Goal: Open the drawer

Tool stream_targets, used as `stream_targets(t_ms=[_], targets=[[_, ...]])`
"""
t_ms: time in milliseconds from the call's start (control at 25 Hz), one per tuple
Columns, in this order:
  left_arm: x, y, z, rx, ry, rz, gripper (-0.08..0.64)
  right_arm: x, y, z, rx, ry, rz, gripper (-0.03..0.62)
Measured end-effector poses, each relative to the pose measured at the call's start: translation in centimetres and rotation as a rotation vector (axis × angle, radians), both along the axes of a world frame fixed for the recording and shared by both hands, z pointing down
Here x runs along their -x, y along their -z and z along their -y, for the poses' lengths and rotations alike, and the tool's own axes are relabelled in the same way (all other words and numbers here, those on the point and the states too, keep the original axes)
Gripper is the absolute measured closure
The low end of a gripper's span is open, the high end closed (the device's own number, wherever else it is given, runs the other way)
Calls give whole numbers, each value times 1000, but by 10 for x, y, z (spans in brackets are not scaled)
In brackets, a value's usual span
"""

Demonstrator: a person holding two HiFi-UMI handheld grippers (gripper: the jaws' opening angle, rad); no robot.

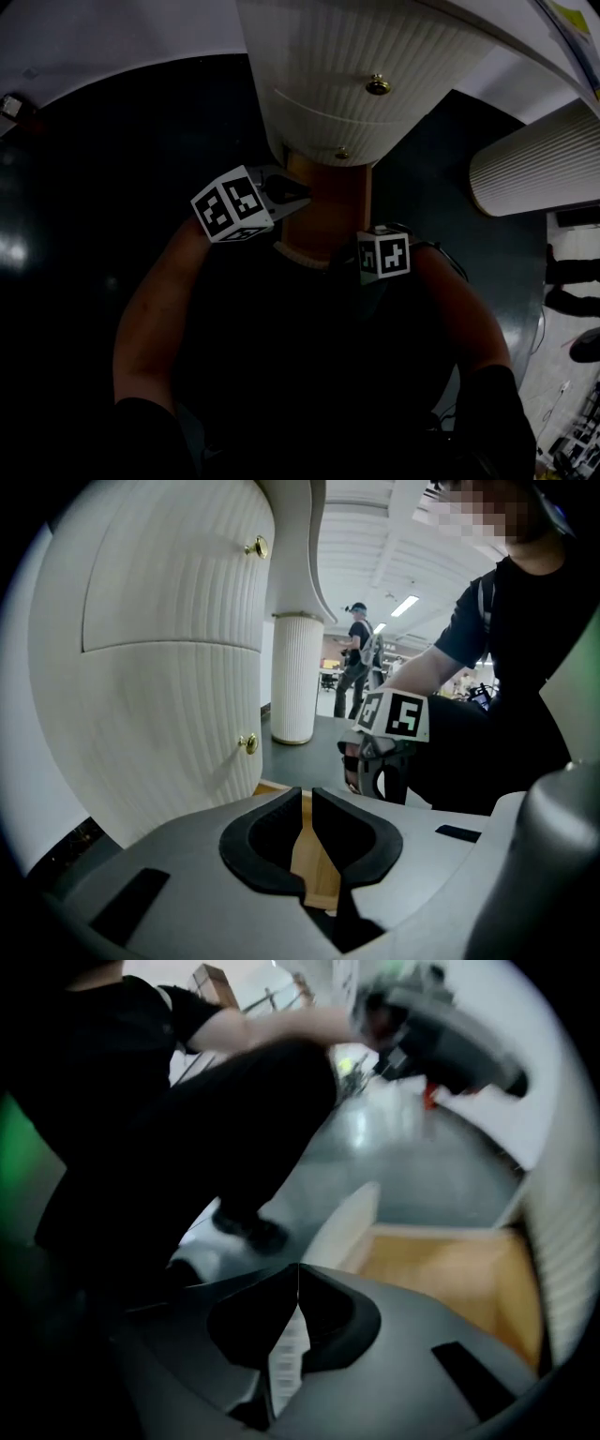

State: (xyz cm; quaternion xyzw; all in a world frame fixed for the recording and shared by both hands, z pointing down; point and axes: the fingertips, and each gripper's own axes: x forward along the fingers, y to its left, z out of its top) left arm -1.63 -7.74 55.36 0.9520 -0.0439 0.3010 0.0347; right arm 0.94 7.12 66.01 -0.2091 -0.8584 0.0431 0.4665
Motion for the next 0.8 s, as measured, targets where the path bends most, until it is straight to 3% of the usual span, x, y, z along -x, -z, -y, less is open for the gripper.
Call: stream_targets(t_ms=[160,320,440,560,680,800], targets=[[2,37,1,-58,21,-41,515,30,87,49,-61,-259,322,577],[3,92,-8,-154,32,-108,516,34,196,60,-77,-350,647,577],[4,130,-20,-224,63,-168,515,29,258,68,-103,-469,834,575],[10,158,-32,-302,94,-193,515,18,293,72,-150,-568,914,575],[33,181,-38,-364,165,-201,515,9,309,73,-216,-630,916,577],[47,218,-38,-273,313,-351,517,-3,333,83,-211,-710,945,575]])
